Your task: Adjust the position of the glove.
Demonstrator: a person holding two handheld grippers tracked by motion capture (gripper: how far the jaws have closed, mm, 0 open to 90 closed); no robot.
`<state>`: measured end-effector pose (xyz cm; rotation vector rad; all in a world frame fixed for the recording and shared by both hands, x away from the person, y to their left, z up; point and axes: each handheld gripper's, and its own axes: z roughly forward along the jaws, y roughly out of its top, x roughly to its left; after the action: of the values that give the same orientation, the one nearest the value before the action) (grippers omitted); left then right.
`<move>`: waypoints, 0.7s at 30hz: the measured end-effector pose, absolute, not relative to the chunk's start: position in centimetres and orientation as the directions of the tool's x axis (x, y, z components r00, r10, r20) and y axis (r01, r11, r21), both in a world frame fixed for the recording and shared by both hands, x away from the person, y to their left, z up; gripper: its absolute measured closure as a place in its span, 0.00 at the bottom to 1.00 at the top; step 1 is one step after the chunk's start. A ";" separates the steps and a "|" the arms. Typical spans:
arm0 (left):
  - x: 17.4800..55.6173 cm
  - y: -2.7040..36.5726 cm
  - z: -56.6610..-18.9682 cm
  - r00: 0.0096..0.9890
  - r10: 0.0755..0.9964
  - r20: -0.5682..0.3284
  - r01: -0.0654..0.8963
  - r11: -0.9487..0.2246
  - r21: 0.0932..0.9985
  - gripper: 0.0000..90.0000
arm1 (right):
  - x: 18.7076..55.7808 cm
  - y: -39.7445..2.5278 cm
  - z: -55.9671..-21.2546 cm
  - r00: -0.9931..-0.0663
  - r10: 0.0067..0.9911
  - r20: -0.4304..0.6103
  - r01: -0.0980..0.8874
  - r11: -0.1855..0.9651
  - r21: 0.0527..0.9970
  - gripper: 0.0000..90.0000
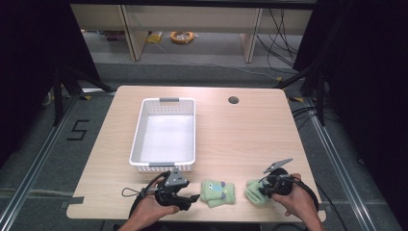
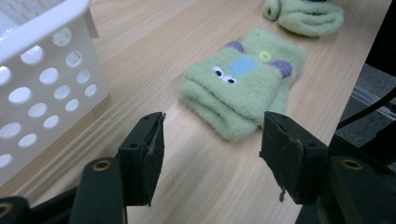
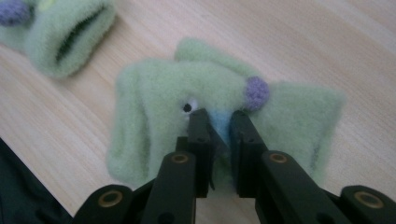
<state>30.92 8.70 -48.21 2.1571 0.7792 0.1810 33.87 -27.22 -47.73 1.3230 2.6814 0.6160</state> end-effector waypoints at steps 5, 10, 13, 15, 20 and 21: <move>30.9 9.1 -48.1 0.783 0.606 -0.142 0.488 -0.456 0.744 0.44 | 33.3 -27.1 -46.5 -0.597 0.794 0.114 0.744 0.495 0.449 0.93; 30.8 9.3 -48.2 0.782 0.605 -0.147 0.487 -0.447 0.750 0.44 | 32.8 -27.1 -44.9 -0.643 0.762 0.073 0.685 0.531 0.498 0.93; 30.8 9.4 -48.2 0.785 0.605 -0.130 0.482 -0.466 0.742 0.44 | 32.6 -27.2 -44.3 -0.644 0.761 0.083 0.678 0.517 0.522 0.93; 30.8 9.4 -48.1 0.782 0.606 -0.147 0.492 -0.454 0.743 0.44 | 32.6 -27.2 -43.9 -0.655 0.751 0.083 0.659 0.514 0.549 0.93; 30.8 9.3 -48.0 0.777 0.610 -0.157 0.501 -0.448 0.740 0.45 | 32.3 -26.1 -42.9 -0.677 0.731 0.081 0.629 0.518 0.580 0.93; 30.8 9.3 -48.0 0.777 0.610 -0.157 0.501 -0.448 0.740 0.45 | 32.3 -26.1 -42.9 -0.677 0.731 0.081 0.629 0.518 0.580 0.93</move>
<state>30.79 9.27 -47.99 2.1356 0.8239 0.1666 32.29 -26.14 -42.86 1.1684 2.5829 0.8794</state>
